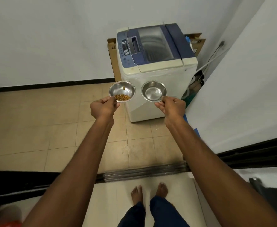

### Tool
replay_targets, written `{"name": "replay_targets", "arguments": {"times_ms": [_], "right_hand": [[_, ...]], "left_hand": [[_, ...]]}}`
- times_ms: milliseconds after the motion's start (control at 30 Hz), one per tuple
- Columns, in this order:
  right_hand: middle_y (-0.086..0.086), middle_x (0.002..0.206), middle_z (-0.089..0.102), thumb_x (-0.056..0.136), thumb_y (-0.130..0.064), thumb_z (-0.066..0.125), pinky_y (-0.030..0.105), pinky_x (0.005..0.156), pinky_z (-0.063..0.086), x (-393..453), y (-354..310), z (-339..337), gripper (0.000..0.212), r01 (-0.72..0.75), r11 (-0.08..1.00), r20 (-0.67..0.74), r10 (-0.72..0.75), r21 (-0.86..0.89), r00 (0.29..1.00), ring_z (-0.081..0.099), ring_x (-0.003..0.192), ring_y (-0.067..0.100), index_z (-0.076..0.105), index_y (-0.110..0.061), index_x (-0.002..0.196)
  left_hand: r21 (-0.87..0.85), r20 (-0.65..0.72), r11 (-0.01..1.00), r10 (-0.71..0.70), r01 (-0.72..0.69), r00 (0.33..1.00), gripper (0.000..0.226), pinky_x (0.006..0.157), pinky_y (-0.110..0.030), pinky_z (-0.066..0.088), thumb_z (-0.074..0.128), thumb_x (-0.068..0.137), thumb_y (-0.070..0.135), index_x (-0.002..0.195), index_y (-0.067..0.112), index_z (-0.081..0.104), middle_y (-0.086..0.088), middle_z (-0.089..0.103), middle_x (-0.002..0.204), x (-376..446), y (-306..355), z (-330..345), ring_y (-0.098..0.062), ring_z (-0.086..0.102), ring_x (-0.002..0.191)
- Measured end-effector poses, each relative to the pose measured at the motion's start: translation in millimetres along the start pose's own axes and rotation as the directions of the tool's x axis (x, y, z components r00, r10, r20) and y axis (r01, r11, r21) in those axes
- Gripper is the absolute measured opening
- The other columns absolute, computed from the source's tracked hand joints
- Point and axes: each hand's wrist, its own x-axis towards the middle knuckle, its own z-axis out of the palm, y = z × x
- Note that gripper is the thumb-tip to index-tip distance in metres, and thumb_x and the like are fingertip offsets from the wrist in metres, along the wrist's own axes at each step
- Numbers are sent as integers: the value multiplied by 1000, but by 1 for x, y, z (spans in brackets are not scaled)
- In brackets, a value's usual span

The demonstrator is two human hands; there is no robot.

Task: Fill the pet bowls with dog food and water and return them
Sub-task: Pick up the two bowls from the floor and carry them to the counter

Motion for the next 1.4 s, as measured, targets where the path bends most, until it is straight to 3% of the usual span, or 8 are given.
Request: {"name": "replay_targets", "arguments": {"times_ms": [233,333,500,667,867,1133,1233,1400], "right_hand": [[10,69,73,95,4,69,41,84,69,-74,-21,-30,15,11,1000,34,-12,23,999,77,60,16,71,13,107],[3,61,71,95,3,70,41,86,68,-105,-28,-51,12,25,999,47,-26,28,999,77,59,14,72,10,104],[7,65,71,96,4,71,39,82,69,-161,-36,-90,1,54,998,58,-57,41,997,77,59,15,71,3,96],[3,62,73,96,2,73,39,83,69,-212,-30,-137,12,70,996,89,-74,51,993,79,64,17,72,8,107],[2,60,72,97,1,73,38,84,68,-266,-14,-186,12,60,996,87,-66,68,994,77,62,15,73,8,107],[5,62,71,98,0,73,36,78,69,-319,3,-235,15,86,991,7,-87,106,996,77,61,18,72,11,107],[3,59,70,96,0,73,41,84,68,-340,6,-253,12,117,985,-55,-111,127,992,77,59,17,72,9,104],[12,70,73,97,0,73,37,80,69,-375,11,-289,6,168,969,-174,-137,180,975,79,62,21,72,5,99]], "left_hand": [[-64,35,998,23,-21,999,10,67,-23,64,83,85,-3,84,0,74,-11,74,77,-61,25,-39,-15,75,61],[-104,45,994,25,-20,999,9,66,-22,64,82,87,-4,86,-2,73,-9,71,75,-95,28,-64,-10,74,59],[-136,80,991,23,-11,997,15,73,-27,68,81,89,-4,80,1,71,-3,70,63,-156,24,-103,-10,72,58],[-142,130,990,48,-29,990,9,78,-29,68,83,89,-2,87,1,75,-6,73,76,-216,16,-140,-10,75,66],[-129,171,991,55,-33,984,7,79,-30,68,82,91,-1,94,-1,75,-5,75,74,-274,3,-172,-14,77,73],[-93,275,995,54,-29,960,9,81,-31,68,81,92,-1,99,-3,75,-11,75,84,-322,-9,-194,-14,77,72],[-75,339,997,50,-26,939,11,81,-32,67,80,93,-1,101,-4,76,-10,75,81,-340,-10,-197,-15,75,72],[-29,453,999,49,-40,890,5,75,-25,67,81,91,-2,94,-1,76,-5,76,73,-367,-18,-199,-14,74,68]]}}
